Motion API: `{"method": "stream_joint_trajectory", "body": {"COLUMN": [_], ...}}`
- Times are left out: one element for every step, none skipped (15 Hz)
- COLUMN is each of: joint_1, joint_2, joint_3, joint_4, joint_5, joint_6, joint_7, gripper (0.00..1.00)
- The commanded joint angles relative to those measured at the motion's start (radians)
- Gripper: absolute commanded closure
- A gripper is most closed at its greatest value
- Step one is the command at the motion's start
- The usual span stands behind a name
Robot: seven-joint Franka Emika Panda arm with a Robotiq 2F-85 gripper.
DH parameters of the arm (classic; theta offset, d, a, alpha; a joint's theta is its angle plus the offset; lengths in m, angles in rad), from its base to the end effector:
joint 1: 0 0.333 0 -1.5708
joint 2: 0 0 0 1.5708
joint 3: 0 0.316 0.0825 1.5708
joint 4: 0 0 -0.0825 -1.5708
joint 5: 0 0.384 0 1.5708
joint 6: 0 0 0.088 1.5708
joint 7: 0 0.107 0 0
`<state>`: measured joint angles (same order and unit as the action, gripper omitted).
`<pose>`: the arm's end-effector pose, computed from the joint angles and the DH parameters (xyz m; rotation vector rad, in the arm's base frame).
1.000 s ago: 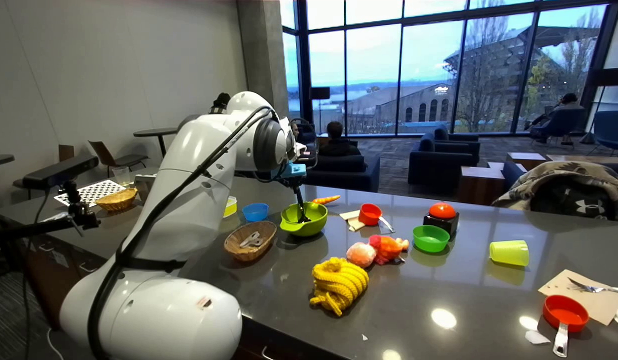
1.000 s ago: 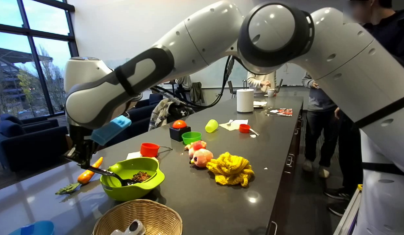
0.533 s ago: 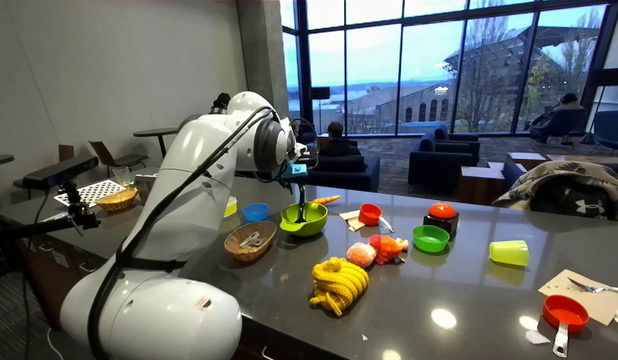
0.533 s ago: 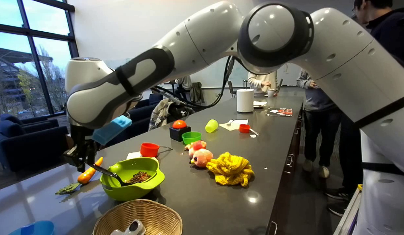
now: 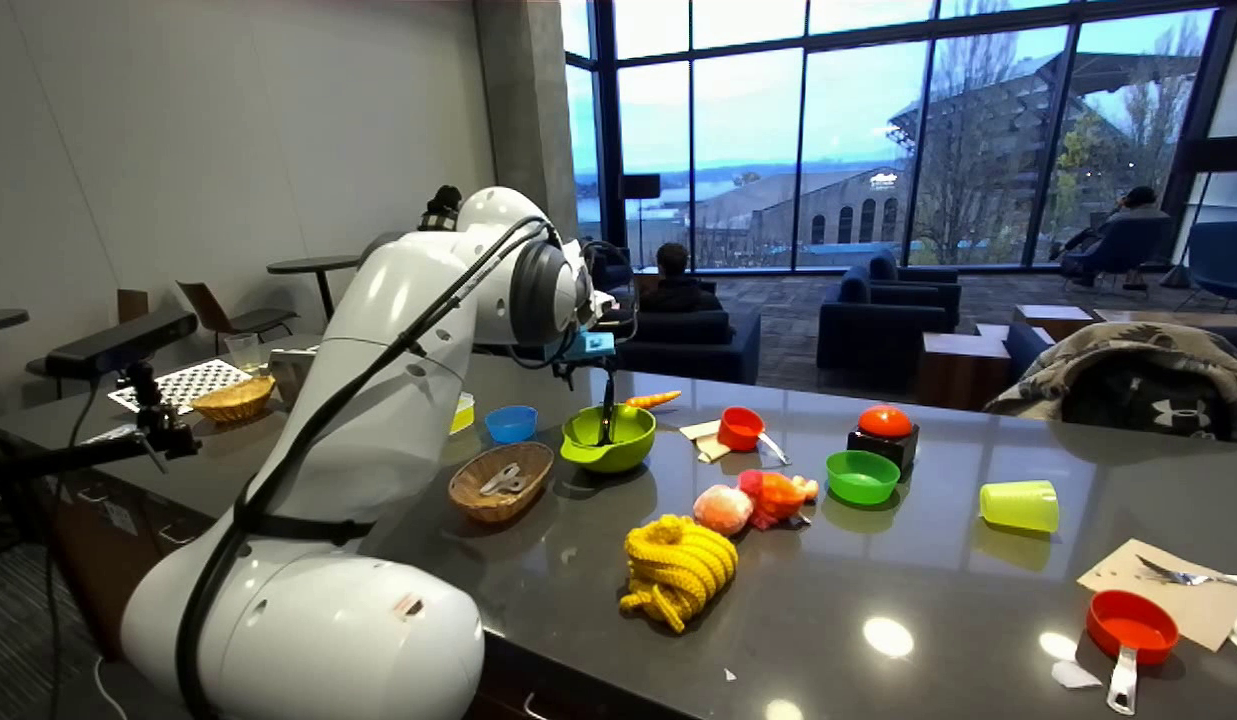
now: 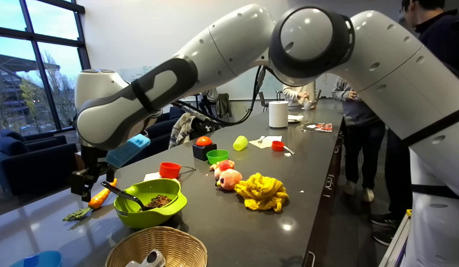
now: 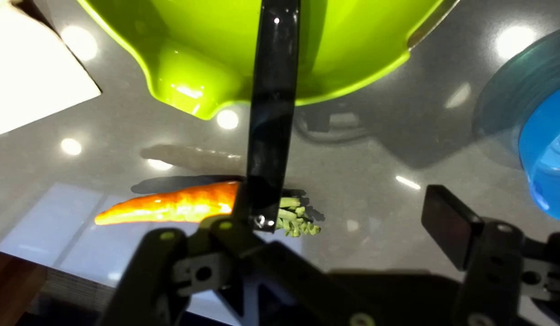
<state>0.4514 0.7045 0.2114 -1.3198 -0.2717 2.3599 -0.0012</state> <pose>0.6316 0.4355 0.3624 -2.8547 -1.1234 -0.5642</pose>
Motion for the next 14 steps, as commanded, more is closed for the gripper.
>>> {"method": "stream_joint_trajectory", "body": {"joint_1": [-0.015, -0.016, -0.016, -0.017, -0.018, -0.018, -0.019, -0.019, -0.019, -0.019, -0.018, -0.018, -0.018, -0.018], "joint_2": [0.003, 0.005, 0.006, 0.008, 0.009, 0.011, 0.013, 0.015, 0.018, 0.020, 0.023, 0.025, 0.028, 0.030], "joint_3": [0.012, 0.012, 0.013, 0.014, 0.015, 0.015, 0.018, 0.018, 0.019, 0.021, 0.022, 0.024, 0.025, 0.027], "joint_4": [0.003, 0.004, 0.005, 0.006, 0.007, 0.008, 0.010, 0.010, 0.011, 0.012, 0.013, 0.014, 0.015, 0.017], "joint_5": [0.012, 0.012, 0.013, 0.014, 0.015, 0.015, 0.018, 0.017, 0.018, 0.018, 0.019, 0.019, 0.019, 0.020], "joint_6": [-0.006, -0.006, -0.006, -0.005, -0.005, -0.006, -0.007, -0.007, -0.007, -0.007, -0.007, -0.007, -0.006, -0.006], "joint_7": [-0.037, -0.039, -0.041, -0.043, -0.045, -0.046, -0.049, -0.051, -0.054, -0.057, -0.060, -0.062, -0.063, -0.065], "gripper": [0.00, 0.00, 0.00, 0.03, 0.09, 0.04, 0.02, 0.01, 0.02, 0.17, 0.26, 0.32, 0.38, 0.46]}}
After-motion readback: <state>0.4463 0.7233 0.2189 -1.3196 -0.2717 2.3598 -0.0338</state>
